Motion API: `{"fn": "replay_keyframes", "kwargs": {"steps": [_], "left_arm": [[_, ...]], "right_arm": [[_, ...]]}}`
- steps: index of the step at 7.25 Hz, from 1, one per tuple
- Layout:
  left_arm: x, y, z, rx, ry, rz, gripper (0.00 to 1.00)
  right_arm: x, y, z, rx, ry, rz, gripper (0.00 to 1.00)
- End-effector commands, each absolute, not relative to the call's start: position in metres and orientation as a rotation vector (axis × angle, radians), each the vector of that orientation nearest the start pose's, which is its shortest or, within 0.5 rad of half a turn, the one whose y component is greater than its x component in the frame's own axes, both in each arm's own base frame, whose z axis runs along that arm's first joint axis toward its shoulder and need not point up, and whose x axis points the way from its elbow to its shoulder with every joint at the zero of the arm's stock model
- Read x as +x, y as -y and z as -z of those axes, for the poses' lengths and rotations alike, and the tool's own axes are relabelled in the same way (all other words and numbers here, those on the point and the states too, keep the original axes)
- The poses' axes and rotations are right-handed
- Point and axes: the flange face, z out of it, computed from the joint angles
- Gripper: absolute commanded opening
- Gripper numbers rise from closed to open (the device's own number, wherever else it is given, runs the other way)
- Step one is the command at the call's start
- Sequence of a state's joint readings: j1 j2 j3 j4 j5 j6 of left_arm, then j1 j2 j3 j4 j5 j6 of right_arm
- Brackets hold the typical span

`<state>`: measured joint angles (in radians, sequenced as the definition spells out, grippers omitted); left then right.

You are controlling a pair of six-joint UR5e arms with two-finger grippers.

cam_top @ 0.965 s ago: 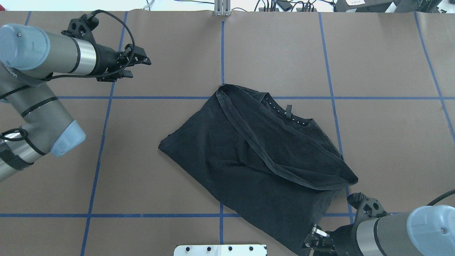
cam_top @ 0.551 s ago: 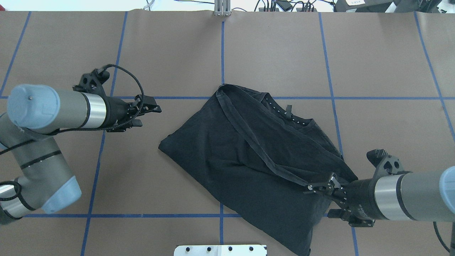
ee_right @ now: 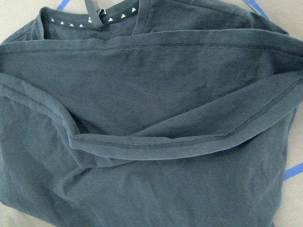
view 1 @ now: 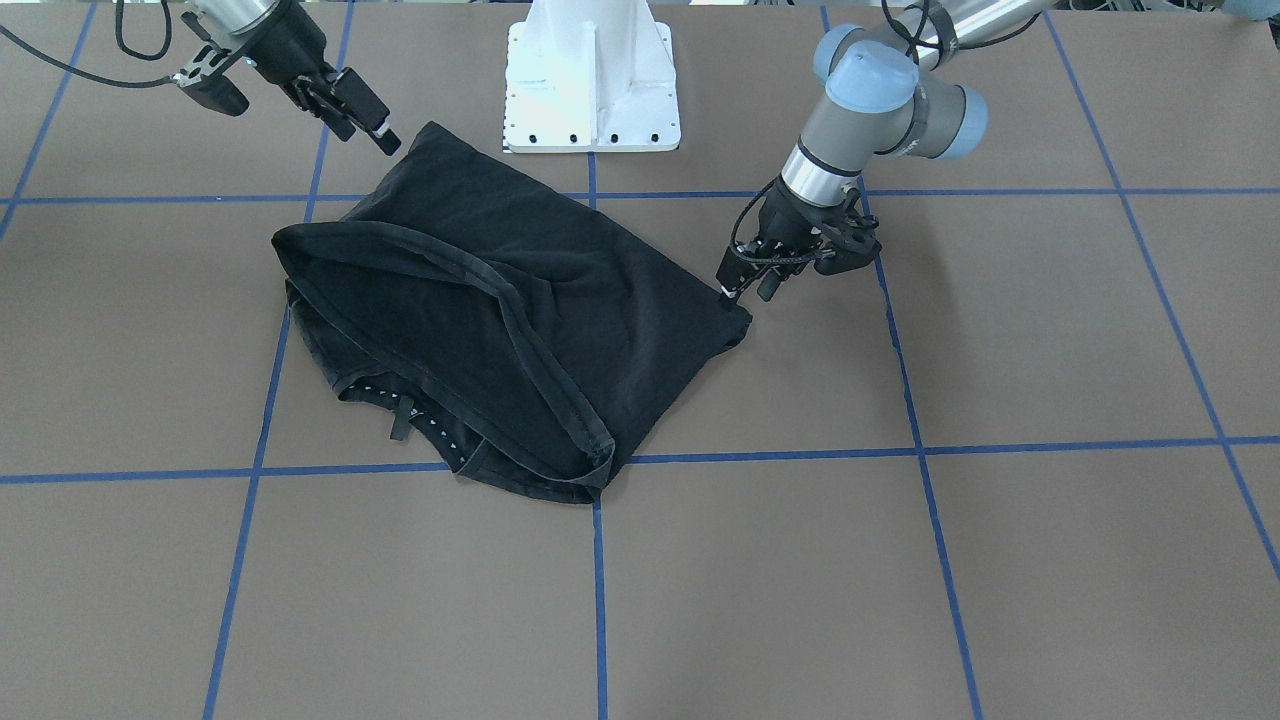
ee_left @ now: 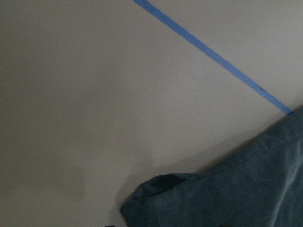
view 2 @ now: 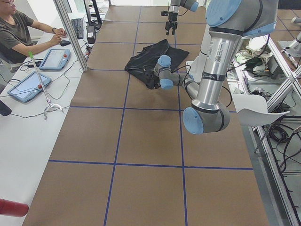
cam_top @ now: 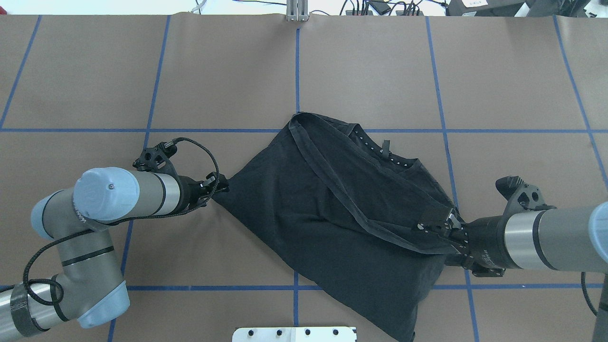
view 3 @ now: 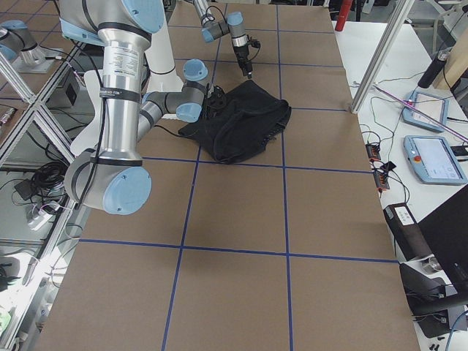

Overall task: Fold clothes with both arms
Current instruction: 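Reach the left gripper to the shirt's side while the right gripper holds its corner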

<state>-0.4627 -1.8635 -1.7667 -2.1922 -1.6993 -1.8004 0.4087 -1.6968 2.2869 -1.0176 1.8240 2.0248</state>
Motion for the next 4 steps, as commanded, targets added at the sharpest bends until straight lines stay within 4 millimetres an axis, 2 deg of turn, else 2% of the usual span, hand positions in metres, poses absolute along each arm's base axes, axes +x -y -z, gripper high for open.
{"fn": "replay_keyframes", "kwargs": {"steps": [1,3,4], "left_arm": [[0.4989,0.3820,-0.3427,0.012,-1.115,0.549,0.70],[0.5019,0.3826,-0.3469,0.011,-1.106,0.550,0.68],[0.5020,0.3826,-0.3488,0.010,-1.102,0.552,0.55]], "right_arm": [[-0.3305,0.2616,-0.3239,-0.254,1.135,-0.623,1.00],[-0.3305,0.2616,-0.3239,-0.254,1.134,-0.623,1.00],[-0.3305,0.2618,-0.3239,-0.253,1.135,-0.624,1.00]]}}
